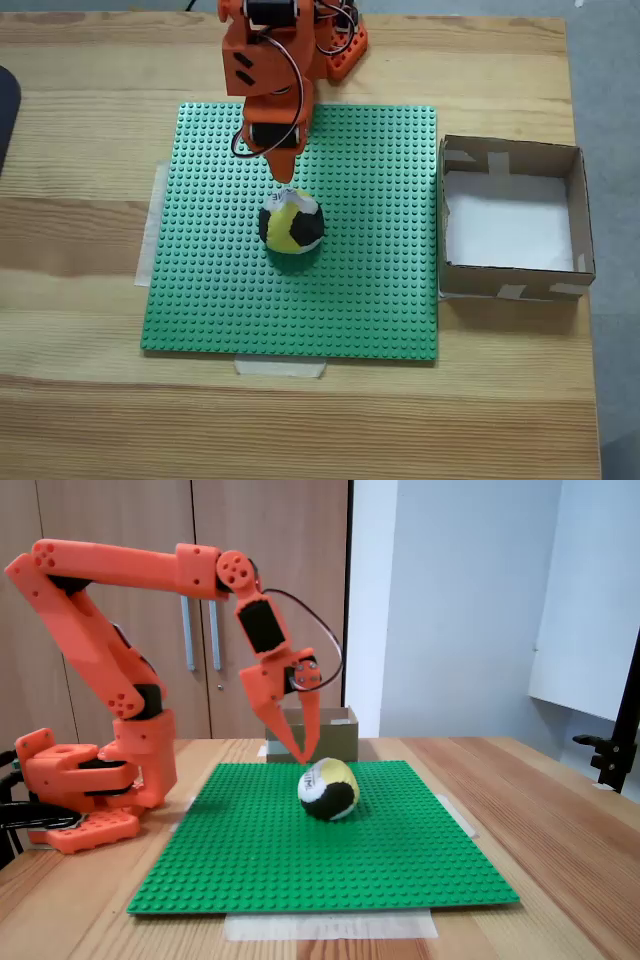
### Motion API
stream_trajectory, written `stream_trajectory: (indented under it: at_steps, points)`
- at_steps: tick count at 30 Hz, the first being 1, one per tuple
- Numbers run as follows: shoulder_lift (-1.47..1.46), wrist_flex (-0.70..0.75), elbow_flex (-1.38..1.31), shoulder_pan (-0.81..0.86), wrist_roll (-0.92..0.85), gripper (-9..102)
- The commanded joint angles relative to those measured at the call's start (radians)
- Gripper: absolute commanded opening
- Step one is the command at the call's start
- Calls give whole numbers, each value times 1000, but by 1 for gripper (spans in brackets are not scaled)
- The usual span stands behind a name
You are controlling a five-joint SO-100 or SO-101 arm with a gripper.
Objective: Pick the ball and put it in the box.
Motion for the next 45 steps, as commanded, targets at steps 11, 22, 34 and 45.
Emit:
stream_trajectory:
  at_steps: [11, 22, 34, 45]
  points:
    - [-140, 48, -124, 0, -9, 42]
    - [-212, 25, -120, -9, -8, 47]
    - [-255, -71, -81, -34, 14, 38]
    - [-253, -164, -8, -46, -6, 30]
